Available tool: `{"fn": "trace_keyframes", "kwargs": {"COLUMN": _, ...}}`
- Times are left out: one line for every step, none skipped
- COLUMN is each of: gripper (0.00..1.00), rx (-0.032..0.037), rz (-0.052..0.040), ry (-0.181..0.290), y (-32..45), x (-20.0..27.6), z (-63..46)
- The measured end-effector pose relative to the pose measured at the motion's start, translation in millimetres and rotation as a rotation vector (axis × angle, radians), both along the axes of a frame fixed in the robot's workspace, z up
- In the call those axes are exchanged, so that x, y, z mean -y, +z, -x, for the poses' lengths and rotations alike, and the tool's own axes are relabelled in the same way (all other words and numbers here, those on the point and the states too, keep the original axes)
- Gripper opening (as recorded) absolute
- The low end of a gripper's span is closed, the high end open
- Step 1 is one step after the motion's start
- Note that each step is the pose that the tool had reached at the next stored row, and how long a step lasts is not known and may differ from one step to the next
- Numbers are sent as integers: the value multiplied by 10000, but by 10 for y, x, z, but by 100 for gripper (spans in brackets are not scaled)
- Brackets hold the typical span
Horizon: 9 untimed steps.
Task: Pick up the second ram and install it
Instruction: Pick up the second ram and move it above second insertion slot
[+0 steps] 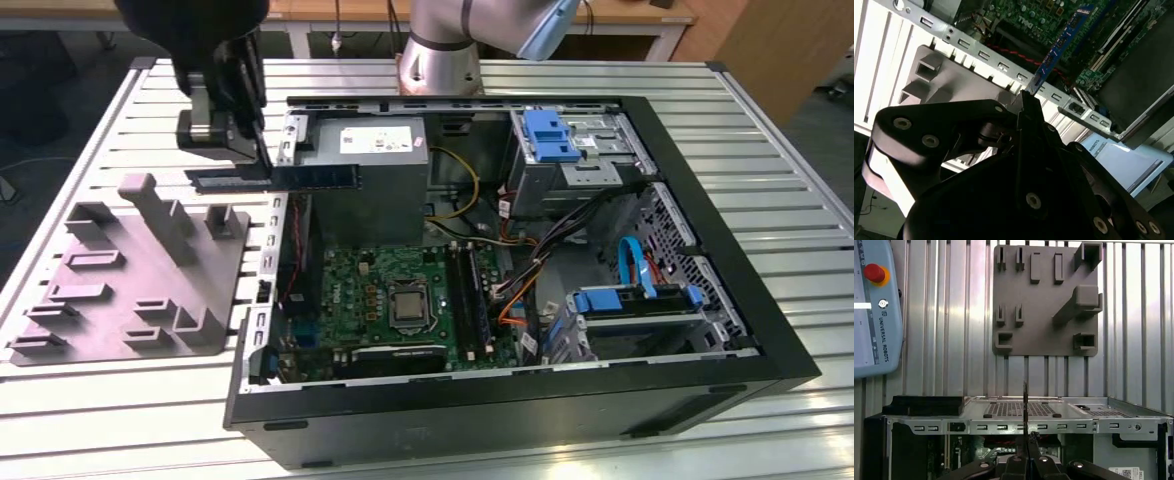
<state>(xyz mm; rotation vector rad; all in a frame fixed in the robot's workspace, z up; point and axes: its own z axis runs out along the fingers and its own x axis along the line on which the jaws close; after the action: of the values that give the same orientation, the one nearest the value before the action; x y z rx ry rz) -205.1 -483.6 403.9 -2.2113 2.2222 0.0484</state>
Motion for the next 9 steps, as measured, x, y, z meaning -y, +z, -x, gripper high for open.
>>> {"fn": "trace_keyframes", "kwargs": {"gripper": 11, "rx": -1, "rz": 1, "ry": 0, "y": 0, "x": 0, "z": -36}}
{"fn": "trace_keyframes", "kwargs": {"gripper": 11, "rx": 0, "rz": 0, "ry": 0, "y": -1, "x": 1, "z": -69}}
{"fn": "trace_keyframes", "kwargs": {"gripper": 11, "rx": 0, "rz": 1, "ry": -1, "y": -1, "x": 1, "z": -101}}
{"fn": "trace_keyframes", "kwargs": {"gripper": 11, "rx": -1, "rz": 1, "ry": 0, "y": -1, "x": 2, "z": -134}}
{"fn": "trace_keyframes", "kwargs": {"gripper": 11, "rx": -1, "rz": 1, "ry": -1, "y": -1, "x": 2, "z": -168}}
{"fn": "trace_keyframes", "kwargs": {"gripper": 11, "rx": -1, "rz": 1, "ry": -1, "y": -2, "x": 2, "z": -202}}
{"fn": "trace_keyframes", "kwargs": {"gripper": 11, "rx": -1, "rz": 1, "ry": 0, "y": -2, "x": 2, "z": -236}}
{"fn": "trace_keyframes", "kwargs": {"gripper": 11, "rx": -1, "rz": 1, "ry": 0, "y": -3, "x": 2, "z": -273}}
{"fn": "trace_keyframes", "kwargs": {"gripper": 11, "rx": -1, "rz": 0, "ry": -1, "y": -4, "x": 2, "z": -307}}
